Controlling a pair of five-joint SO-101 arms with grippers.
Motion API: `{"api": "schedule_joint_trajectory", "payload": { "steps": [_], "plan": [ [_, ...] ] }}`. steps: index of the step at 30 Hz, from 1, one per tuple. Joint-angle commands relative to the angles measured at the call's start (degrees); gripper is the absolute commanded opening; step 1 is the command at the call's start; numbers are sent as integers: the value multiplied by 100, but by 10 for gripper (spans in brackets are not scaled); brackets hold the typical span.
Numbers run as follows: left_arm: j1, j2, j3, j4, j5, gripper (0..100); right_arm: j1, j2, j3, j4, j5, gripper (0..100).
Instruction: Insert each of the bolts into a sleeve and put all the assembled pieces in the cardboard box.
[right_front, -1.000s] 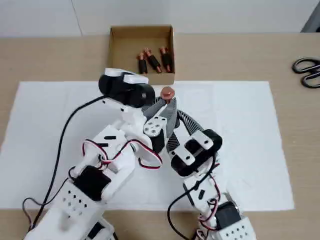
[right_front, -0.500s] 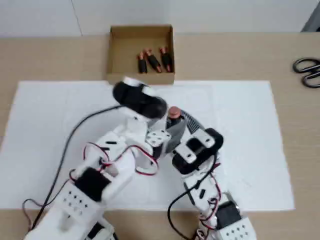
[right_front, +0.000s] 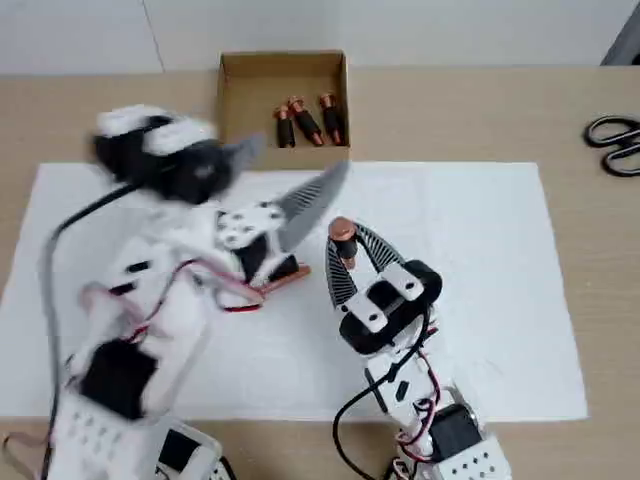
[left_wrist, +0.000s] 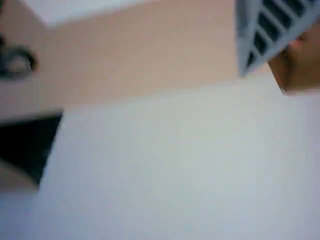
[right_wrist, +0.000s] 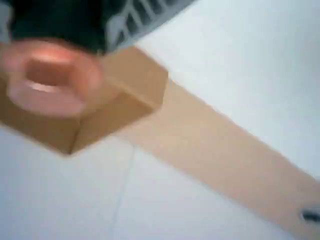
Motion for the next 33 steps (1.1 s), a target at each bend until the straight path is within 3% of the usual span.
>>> {"api": "schedule_joint_trajectory", "payload": {
  "steps": [1, 6, 8, 11, 14, 19, 26, 33],
  "plan": [
    [-343, -818, 233, 290, 9, 204, 224, -84, 26, 374, -246, 3],
    [-1037, -2215, 1745, 422, 18, 0, 251, -84, 9, 734, -2268, 3],
    [-1231, -2796, 2264, 422, 18, 16, 347, -92, -53, 708, -2866, 3],
    [-1451, -3569, 3002, 431, 18, 5, 699, -57, -229, 268, -2602, 3],
    [-1653, -4176, 3626, 448, 18, 5, 989, -31, -325, -154, -1749, 3],
    [-1741, -4325, 4119, 448, 35, 5, 1042, -31, -413, 391, -185, 3],
    [-1732, -4325, 4558, 440, 44, 6, 1244, 171, -1257, 620, 9, 3],
    [-1758, -4325, 4629, 431, 44, 6, 1982, 2589, -3121, 629, -26, 3]
  ]
}}
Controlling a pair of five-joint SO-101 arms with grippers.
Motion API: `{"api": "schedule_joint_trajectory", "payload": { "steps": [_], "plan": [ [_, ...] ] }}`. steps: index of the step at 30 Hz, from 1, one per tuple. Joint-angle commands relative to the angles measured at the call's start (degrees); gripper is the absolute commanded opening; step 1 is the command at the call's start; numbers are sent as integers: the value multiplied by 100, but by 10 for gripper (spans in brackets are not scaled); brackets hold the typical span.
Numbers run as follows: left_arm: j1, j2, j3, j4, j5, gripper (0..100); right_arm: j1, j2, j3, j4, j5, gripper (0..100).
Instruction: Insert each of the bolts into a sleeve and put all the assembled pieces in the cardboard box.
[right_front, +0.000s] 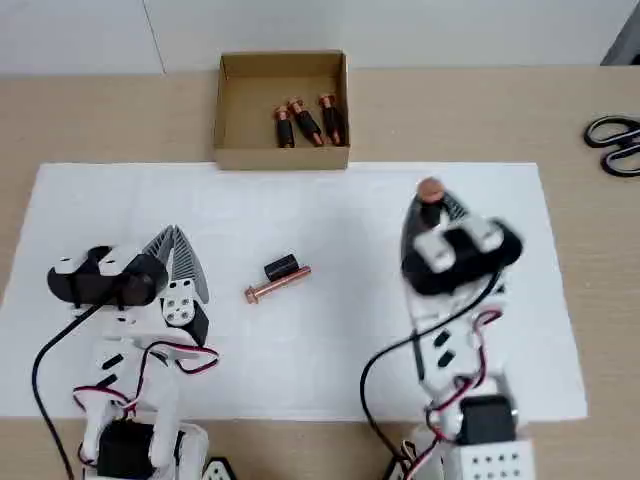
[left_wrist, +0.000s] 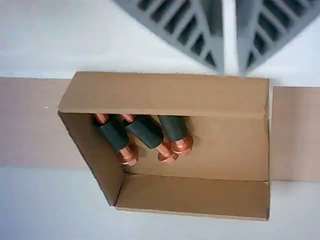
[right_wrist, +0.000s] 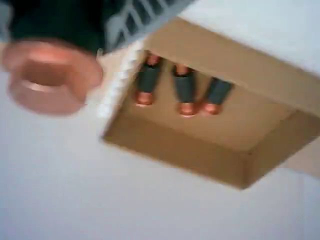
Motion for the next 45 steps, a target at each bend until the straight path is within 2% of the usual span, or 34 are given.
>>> {"api": "schedule_joint_trajectory", "payload": {
  "steps": [1, 6, 10, 16, 27, 36, 42, 45],
  "plan": [
    [-79, -53, 13, 26, 18, 6, 127, 1569, -1398, 13, 18, 3],
    [-686, -53, 57, 26, 18, 6, 13, 4075, -3103, -57, -44, 3],
    [-1152, -53, 66, 26, 18, 6, -198, 5982, -4844, -57, -519, 3],
    [-1415, -53, 66, 35, 0, 6, -593, 8338, -7138, -48, -1143, 3],
    [-1389, -53, 75, 44, 0, 6, -875, 12022, -10901, -57, -1125, 3],
    [-1380, -53, 75, 53, 9, 6, -1244, 15073, -14541, -57, -1125, 3],
    [-1380, -53, 84, 53, 9, 6, -1543, 16655, -16158, -48, -158, 3],
    [-1380, -53, 84, 53, 9, 6, -1604, 17024, -16431, 13, -132, 3]
  ]
}}
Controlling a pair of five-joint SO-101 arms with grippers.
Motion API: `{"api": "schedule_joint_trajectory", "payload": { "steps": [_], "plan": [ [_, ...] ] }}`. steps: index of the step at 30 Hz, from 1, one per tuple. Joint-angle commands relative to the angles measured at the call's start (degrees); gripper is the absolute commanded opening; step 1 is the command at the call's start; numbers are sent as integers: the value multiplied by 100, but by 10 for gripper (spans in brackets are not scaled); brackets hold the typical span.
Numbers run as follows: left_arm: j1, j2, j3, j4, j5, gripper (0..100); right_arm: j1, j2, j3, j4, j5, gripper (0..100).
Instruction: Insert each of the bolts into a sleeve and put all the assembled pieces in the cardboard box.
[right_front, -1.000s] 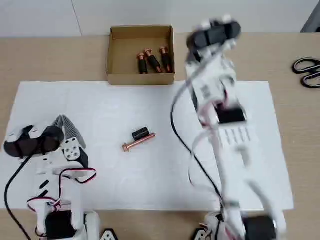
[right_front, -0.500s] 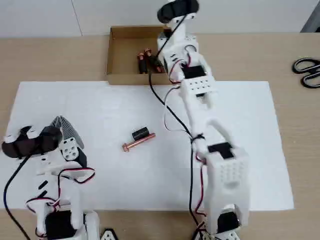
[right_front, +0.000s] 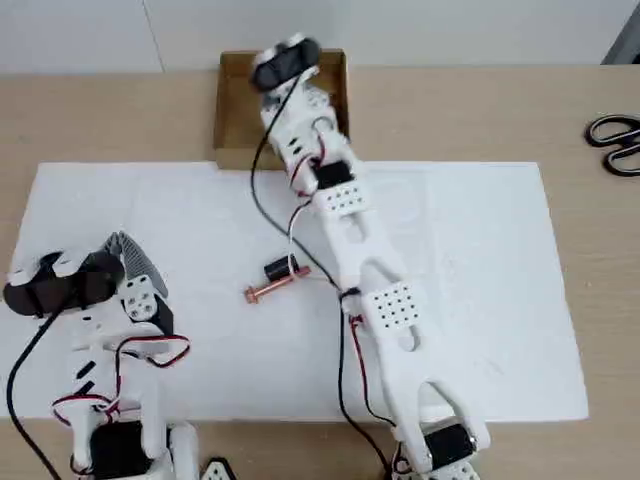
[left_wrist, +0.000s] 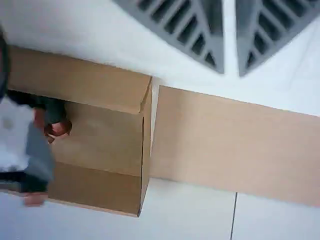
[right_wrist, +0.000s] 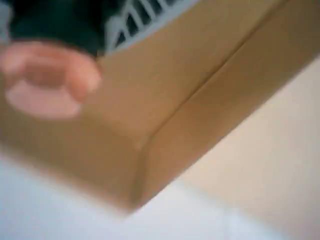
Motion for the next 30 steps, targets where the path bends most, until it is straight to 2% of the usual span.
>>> {"api": "schedule_joint_trajectory", "payload": {
  "steps": [1, 15, 21, 30],
  "plan": [
    [-9, -53, -22, 18, 9, 6, -48, 84, -651, 13, 105, 4],
    [-9, -53, 259, -9, -9, 6, -66, 110, 44, 40, 132, 5],
    [-9, -53, 259, -9, -9, 6, -48, 110, 18, 778, 132, 5],
    [-9, -53, 251, -9, -9, 6, -66, -92, 9, 1182, 141, 6]
  ]
}}
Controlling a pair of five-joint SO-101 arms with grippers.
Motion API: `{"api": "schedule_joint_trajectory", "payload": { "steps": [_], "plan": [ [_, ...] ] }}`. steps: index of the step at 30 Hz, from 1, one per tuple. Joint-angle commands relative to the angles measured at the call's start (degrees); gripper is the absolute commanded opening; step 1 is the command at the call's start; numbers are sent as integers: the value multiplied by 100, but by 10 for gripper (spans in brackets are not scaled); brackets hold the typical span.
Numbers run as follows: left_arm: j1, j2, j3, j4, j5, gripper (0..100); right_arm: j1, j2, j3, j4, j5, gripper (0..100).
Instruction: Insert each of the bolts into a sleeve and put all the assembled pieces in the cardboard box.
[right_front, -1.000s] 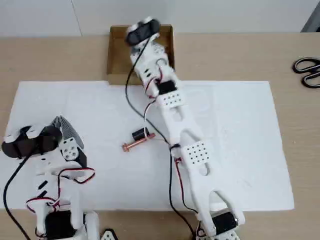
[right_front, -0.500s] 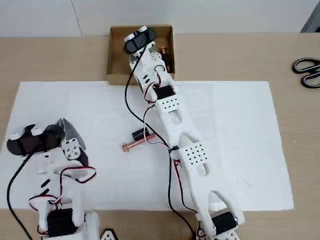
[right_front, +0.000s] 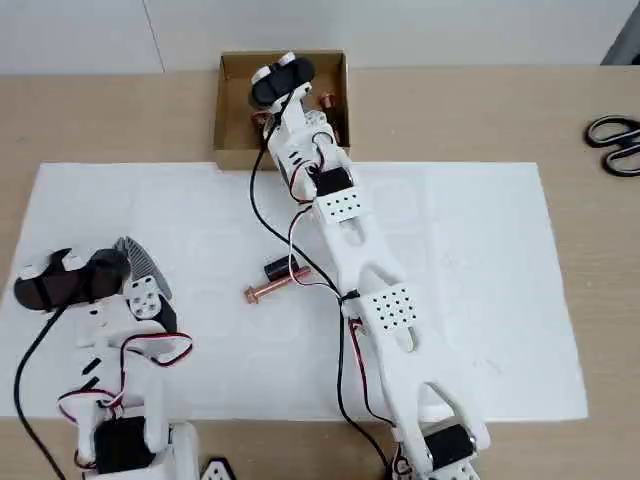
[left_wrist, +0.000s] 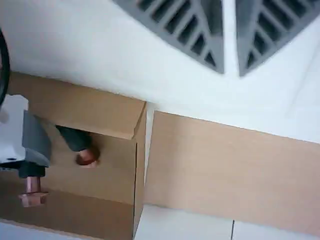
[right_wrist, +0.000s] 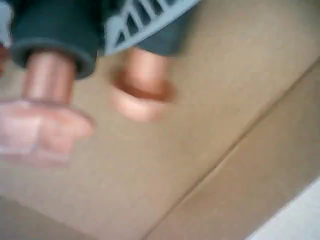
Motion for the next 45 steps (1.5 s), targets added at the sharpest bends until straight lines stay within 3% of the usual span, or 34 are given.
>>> {"api": "schedule_joint_trajectory", "payload": {
  "steps": [1, 8, 21, 37, 45],
  "plan": [
    [-9, -53, -31, -9, -9, 6, -66, -400, -53, 409, 79, 10],
    [-9, -53, -31, -9, -9, 6, -4, -787, -53, 593, 70, 141],
    [-9, -53, -75, -9, -9, 6, 40, -1587, -62, 708, 70, 143],
    [-9, -53, -154, 9, -9, 6, -110, -3864, -53, 6519, 35, 142],
    [-18, -53, -154, 9, -9, 6, -356, -4251, 0, 6659, 44, 140]
  ]
}}
